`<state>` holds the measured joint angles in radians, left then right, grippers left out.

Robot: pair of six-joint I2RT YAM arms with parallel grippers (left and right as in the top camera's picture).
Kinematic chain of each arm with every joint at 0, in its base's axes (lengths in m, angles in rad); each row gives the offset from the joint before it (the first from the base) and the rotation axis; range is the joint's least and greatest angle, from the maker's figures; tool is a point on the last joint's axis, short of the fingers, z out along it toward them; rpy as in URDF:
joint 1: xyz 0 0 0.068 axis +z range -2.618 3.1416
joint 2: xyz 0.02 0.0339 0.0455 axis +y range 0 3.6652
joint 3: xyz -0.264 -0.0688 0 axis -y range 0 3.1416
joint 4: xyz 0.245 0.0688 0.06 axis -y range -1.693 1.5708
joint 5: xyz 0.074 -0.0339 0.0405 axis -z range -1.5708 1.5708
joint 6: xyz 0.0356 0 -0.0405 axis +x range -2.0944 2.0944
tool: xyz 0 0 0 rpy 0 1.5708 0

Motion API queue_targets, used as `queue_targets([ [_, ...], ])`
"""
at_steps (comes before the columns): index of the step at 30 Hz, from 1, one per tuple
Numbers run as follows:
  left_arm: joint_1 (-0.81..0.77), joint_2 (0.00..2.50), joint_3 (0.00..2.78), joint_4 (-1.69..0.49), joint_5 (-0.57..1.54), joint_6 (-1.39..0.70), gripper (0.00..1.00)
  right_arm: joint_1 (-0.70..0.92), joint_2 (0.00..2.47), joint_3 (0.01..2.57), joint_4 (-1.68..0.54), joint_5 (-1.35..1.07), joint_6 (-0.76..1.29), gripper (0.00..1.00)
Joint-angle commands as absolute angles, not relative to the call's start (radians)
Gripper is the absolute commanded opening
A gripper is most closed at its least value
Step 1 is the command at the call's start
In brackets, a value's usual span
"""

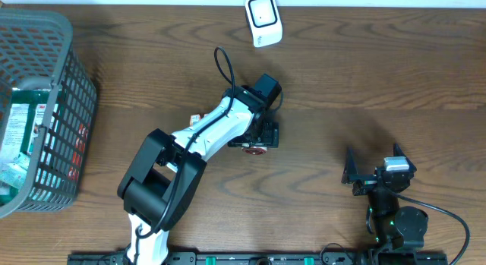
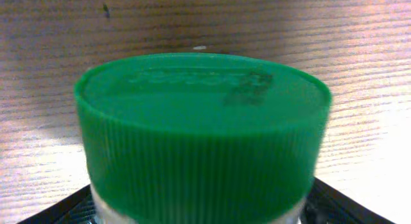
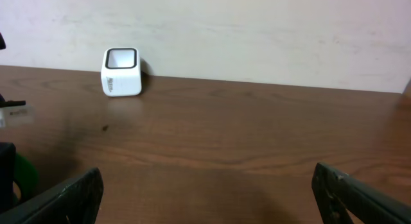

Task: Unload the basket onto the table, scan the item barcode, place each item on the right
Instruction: 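Set the jar on the table right of the orange packs, then move the left gripper back over the gray basket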

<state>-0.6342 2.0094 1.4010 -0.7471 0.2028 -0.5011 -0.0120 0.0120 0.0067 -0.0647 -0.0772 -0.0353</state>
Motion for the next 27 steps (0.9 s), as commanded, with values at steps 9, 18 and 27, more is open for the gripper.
queue_targets([
  [9,-0.633,1.816,1.443,-0.749,0.117,-0.506,0.91,-0.015,0.007,0.006,-0.068,-0.076,-0.023,0.99],
  [18,-0.602,1.638,1.449,-0.786,0.04,-0.414,0.92,-0.015,0.007,0.006,-0.068,-0.076,-0.023,0.99],
  [27,-0.313,1.348,1.486,-0.92,0.04,-0.336,0.92,-0.015,0.007,0.006,-0.068,-0.076,-0.023,0.99],
])
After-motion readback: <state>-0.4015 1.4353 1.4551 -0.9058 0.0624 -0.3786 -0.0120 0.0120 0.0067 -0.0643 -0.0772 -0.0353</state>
